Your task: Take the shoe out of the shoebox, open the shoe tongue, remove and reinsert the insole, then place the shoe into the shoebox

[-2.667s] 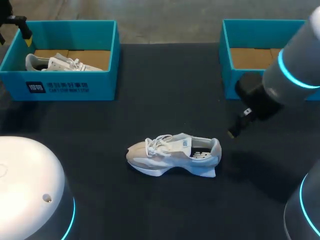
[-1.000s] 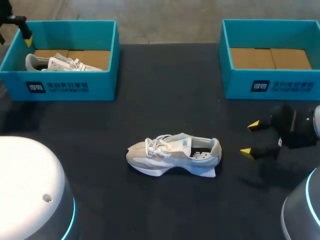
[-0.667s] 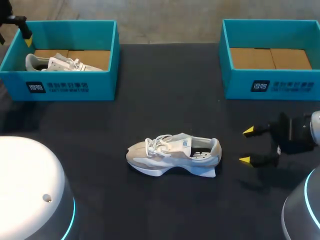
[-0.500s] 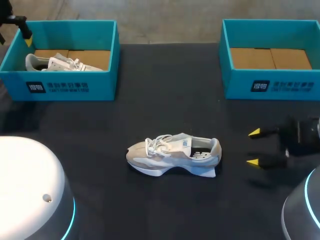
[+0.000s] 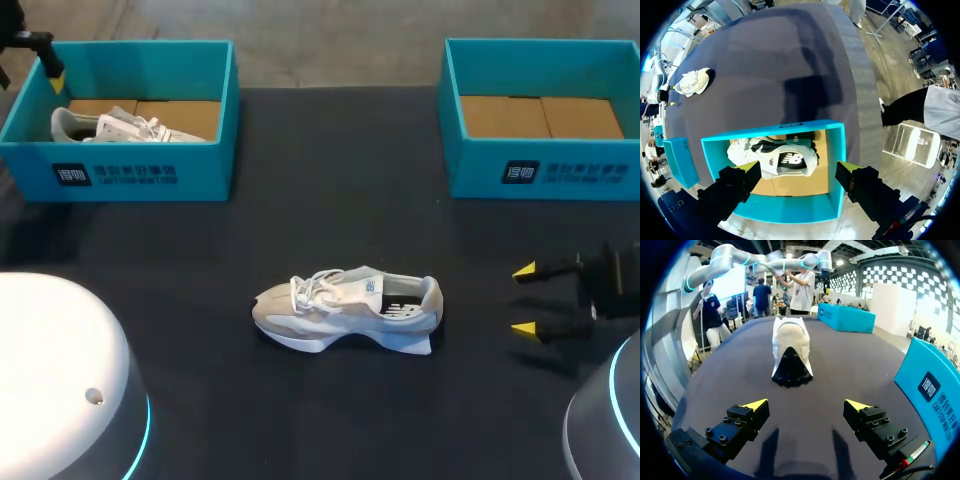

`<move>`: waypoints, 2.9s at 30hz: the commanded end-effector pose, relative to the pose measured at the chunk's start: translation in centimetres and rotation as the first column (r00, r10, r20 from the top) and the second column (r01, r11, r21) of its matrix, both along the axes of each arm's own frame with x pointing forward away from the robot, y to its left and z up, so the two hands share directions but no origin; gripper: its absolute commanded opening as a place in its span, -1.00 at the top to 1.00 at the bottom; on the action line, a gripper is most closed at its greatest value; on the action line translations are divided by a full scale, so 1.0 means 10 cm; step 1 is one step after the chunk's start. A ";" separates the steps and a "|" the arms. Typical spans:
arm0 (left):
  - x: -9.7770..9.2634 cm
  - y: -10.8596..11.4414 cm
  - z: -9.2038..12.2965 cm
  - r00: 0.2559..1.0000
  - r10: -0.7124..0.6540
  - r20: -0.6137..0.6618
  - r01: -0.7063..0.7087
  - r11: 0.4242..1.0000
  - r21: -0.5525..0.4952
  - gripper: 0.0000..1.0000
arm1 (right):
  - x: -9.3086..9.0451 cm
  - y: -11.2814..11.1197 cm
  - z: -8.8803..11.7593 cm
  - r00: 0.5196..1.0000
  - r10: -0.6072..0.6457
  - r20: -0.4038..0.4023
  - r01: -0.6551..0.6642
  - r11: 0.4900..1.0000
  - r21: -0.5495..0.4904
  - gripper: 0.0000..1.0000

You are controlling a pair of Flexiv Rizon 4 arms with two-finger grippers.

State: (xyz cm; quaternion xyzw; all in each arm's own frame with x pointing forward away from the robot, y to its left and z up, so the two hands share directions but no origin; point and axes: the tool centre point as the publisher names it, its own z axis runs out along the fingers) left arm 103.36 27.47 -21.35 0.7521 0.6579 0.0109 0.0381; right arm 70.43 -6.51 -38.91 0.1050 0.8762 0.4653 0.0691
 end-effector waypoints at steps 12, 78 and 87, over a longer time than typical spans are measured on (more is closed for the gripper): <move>-0.02 0.00 0.00 1.000 -0.001 0.003 0.001 1.000 0.001 -1.00 | 0.04 0.02 -0.07 1.000 -0.009 0.004 0.009 1.000 0.028 -1.00; -0.02 0.00 0.00 1.000 -0.001 0.003 0.001 1.000 0.001 -1.00 | -0.03 1.39 -0.30 0.997 -0.029 -0.071 0.037 0.992 0.121 -1.00; -0.02 0.00 0.00 1.000 -0.001 0.003 0.001 1.000 0.001 -1.00 | -0.03 1.14 -0.23 0.997 -0.021 -0.078 0.031 0.993 0.117 -1.00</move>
